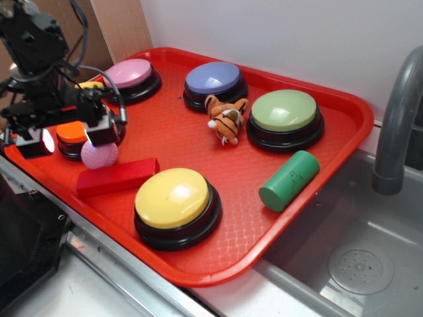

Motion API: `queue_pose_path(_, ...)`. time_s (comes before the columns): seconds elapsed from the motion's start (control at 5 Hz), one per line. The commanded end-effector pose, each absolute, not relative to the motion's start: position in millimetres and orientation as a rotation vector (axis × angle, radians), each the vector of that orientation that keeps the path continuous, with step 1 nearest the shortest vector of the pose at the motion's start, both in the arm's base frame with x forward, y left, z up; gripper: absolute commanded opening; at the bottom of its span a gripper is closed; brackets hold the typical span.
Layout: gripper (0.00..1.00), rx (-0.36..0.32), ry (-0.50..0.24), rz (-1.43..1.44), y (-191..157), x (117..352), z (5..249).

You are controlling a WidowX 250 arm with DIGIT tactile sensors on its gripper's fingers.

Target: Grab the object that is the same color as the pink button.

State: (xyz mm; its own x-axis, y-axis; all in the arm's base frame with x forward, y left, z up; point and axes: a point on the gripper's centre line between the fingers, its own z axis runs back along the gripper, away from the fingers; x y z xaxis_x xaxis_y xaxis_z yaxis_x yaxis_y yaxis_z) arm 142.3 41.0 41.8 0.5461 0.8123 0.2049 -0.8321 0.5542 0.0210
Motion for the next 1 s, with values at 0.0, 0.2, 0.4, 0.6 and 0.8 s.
queue_pose_path(0.0,1.0,-0.014,-0.24,0.91,39.6,156.6,30.3)
queue_pose_path(0.2,0.52,-0.025,-0.266,0.938,37.4,155.4,26.8)
queue_pose_path(0.4,0.0,-0.044,-0.275,0.955,36.2,154.1,24.6)
queue_pose_path(0.6,0.0,-0.059,-0.281,0.954,37.0,154.5,23.7)
queue_pose_path(0.8,0.0,-0.071,-0.274,0.901,35.6,159.2,24.9)
